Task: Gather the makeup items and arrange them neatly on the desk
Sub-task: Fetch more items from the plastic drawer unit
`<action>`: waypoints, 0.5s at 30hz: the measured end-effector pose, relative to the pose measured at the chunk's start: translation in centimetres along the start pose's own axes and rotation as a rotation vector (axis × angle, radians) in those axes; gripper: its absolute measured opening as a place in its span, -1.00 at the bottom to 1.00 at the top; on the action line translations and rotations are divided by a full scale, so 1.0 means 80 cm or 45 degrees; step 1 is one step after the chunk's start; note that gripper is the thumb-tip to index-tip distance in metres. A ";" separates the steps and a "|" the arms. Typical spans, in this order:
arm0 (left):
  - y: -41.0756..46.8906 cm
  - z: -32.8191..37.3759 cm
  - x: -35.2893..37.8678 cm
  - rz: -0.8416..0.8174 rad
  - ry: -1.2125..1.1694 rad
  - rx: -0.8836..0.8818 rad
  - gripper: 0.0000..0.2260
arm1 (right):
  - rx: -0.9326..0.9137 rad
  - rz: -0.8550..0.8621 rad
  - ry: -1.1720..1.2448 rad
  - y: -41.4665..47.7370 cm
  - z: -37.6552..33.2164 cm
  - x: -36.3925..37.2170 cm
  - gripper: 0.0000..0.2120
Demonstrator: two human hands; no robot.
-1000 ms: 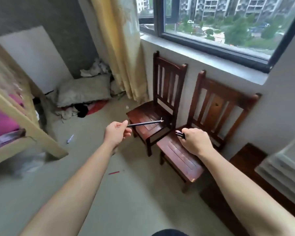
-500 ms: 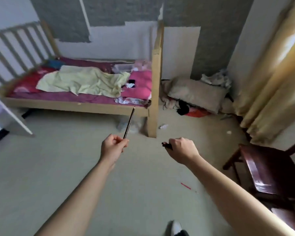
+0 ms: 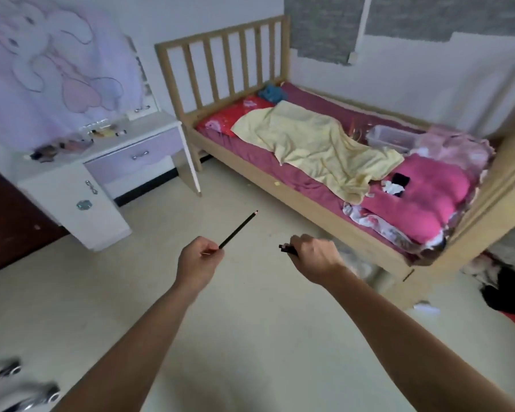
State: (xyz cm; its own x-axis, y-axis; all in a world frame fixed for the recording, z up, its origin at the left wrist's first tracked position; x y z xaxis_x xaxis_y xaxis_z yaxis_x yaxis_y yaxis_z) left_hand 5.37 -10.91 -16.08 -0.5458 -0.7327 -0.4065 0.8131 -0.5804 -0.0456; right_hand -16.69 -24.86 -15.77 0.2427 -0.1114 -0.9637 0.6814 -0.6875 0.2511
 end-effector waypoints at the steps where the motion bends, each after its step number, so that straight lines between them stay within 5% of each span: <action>1: 0.022 -0.003 -0.006 0.046 0.020 -0.009 -0.91 | -0.058 -0.008 0.018 0.033 -0.006 0.010 -0.65; 8: 0.207 -0.032 -0.041 0.318 0.128 -0.003 -0.90 | -0.419 -0.092 -0.013 0.264 -0.074 0.102 -0.71; 15: 0.451 -0.025 -0.071 0.388 0.151 0.019 -0.93 | -0.452 -0.092 -0.053 0.510 -0.136 0.162 -0.73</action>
State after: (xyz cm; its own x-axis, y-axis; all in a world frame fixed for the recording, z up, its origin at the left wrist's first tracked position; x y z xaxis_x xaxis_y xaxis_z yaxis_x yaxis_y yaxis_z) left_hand 38.23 -26.99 -17.23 -0.2495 -0.8275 -0.5029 0.9320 -0.3462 0.1073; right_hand 21.75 -46.51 -17.03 0.1621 -0.1057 -0.9811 0.8949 -0.4031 0.1913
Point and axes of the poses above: each hand's wrist, its own y-axis towards the middle knuckle, its own x-axis out of the palm, z = x × y, the point moved 4 cm from there along y, towards the middle knuckle, and after that the axes turned 10 degrees about z, right-handed, at the moved point
